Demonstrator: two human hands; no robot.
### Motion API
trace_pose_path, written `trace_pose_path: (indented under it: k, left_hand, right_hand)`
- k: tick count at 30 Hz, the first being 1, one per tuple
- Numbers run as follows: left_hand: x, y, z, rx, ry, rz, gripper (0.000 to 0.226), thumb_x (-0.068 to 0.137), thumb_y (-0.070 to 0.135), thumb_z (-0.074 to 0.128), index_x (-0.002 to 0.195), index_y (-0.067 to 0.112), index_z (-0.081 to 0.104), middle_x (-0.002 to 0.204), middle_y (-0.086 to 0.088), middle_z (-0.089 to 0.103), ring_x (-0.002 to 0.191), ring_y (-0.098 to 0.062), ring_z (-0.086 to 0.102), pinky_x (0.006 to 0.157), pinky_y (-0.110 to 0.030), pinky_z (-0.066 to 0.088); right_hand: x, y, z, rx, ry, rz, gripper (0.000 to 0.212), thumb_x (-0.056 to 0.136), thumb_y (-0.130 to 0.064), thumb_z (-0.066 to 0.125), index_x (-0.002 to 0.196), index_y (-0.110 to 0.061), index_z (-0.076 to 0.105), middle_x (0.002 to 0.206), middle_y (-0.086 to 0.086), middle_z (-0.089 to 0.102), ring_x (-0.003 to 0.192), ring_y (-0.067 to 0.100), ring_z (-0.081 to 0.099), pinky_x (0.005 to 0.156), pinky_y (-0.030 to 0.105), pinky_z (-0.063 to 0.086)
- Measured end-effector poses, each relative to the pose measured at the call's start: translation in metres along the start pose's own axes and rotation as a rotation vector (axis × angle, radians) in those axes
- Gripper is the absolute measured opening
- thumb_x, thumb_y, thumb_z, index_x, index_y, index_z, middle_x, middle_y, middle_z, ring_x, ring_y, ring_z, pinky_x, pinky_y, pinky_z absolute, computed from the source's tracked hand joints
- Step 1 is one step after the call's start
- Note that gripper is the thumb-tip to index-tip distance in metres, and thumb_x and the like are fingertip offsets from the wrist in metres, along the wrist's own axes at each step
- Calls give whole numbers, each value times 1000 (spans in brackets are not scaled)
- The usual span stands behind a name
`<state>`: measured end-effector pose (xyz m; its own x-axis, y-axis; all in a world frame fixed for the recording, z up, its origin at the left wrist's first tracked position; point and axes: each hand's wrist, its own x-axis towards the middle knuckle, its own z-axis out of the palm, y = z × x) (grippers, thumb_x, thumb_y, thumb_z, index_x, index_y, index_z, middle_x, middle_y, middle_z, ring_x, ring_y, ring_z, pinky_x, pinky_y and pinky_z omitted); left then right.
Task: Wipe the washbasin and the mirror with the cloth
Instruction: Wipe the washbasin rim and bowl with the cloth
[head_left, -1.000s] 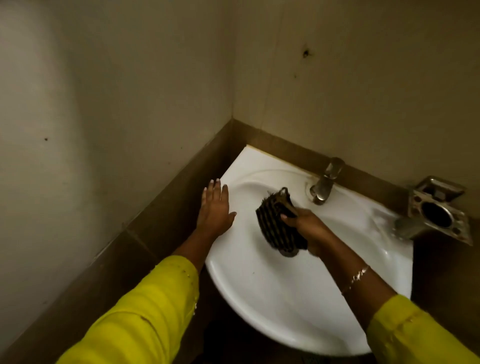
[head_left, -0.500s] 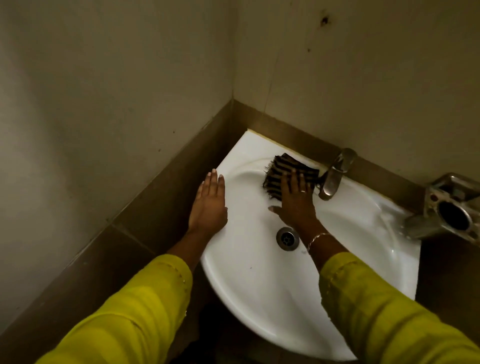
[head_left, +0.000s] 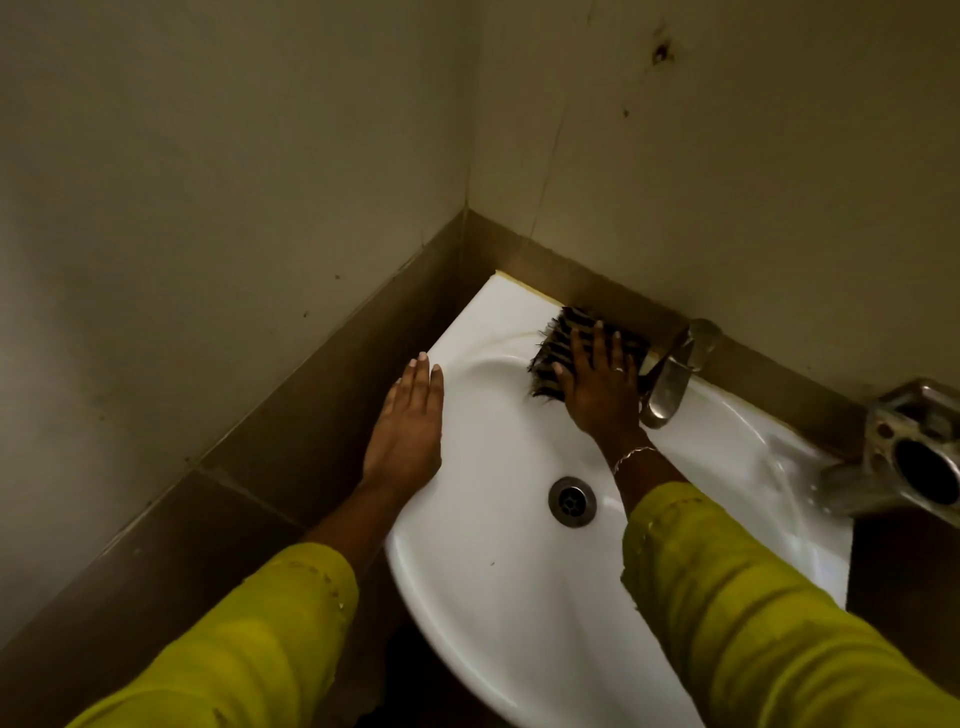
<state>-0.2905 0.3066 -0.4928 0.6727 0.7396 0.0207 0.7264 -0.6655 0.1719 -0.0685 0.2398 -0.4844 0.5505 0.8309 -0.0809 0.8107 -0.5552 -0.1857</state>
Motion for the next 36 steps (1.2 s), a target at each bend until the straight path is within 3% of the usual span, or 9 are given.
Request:
trace_pose_path:
  k: [4,7,10,14,18,28,33,36]
  left_hand:
    - [0,0,1,-14,0,5,72,91,10,43,146,2,-2,156,-18,-4,144,-30,-3,116,-33,2]
    - [-1,0,-3,-59,-5,0,71,92,14,44,146,3,0,156,-17,-4,145,-28,-2,116,-33,2]
    - [-1,-1,-5,-93,-9,-6,70,93,17,44,147,5,1,156,-15,-4,145,-26,-2,116,-32,3]
    - [-2,0,-7,-111,-11,-16,70,93,18,43,147,6,0,157,-14,-6,145,-25,-3,116,-30,3]
    - [-1,0,-7,-118,-14,-28,71,93,16,42,147,6,-2,157,-13,-8,145,-23,-5,116,-29,2]
    - [0,0,-5,-85,-23,-42,68,96,21,35,146,7,-7,156,-12,-13,144,-22,-9,116,-29,-2]
    - [0,1,-6,-71,-34,-45,71,96,27,36,146,7,-9,156,-12,-13,144,-22,-10,115,-29,-4]
    - [-1,1,-5,-75,-32,-52,72,96,28,37,146,8,-10,157,-11,-11,144,-22,-10,114,-28,-5]
  right_hand:
    - [1,3,4,2,44,-6,88,84,-64,-10,141,-13,34,148,22,28,136,44,24,108,58,17]
    - [-16,6,8,-16,74,4,68,89,-53,10,143,-15,28,151,20,22,139,41,18,112,52,7]
    - [-27,8,15,-39,115,22,63,88,-43,18,146,-16,21,153,19,15,141,37,10,114,47,-1]
    - [-9,2,14,-44,117,56,69,86,-47,13,146,-15,19,153,21,13,141,38,9,114,49,2]
    - [11,-5,15,-60,153,-30,78,84,-55,-1,144,-12,24,152,22,18,140,41,15,112,53,10]
    - [68,-62,16,-33,115,-327,66,88,-47,17,135,-9,43,142,21,41,131,40,36,106,54,24]
    - [80,-93,13,-19,56,-359,76,82,-54,8,142,-15,32,152,14,23,142,32,15,112,46,9]
    - [72,-109,19,-19,68,-414,71,84,-55,12,140,-20,36,152,10,26,142,30,14,112,45,9]
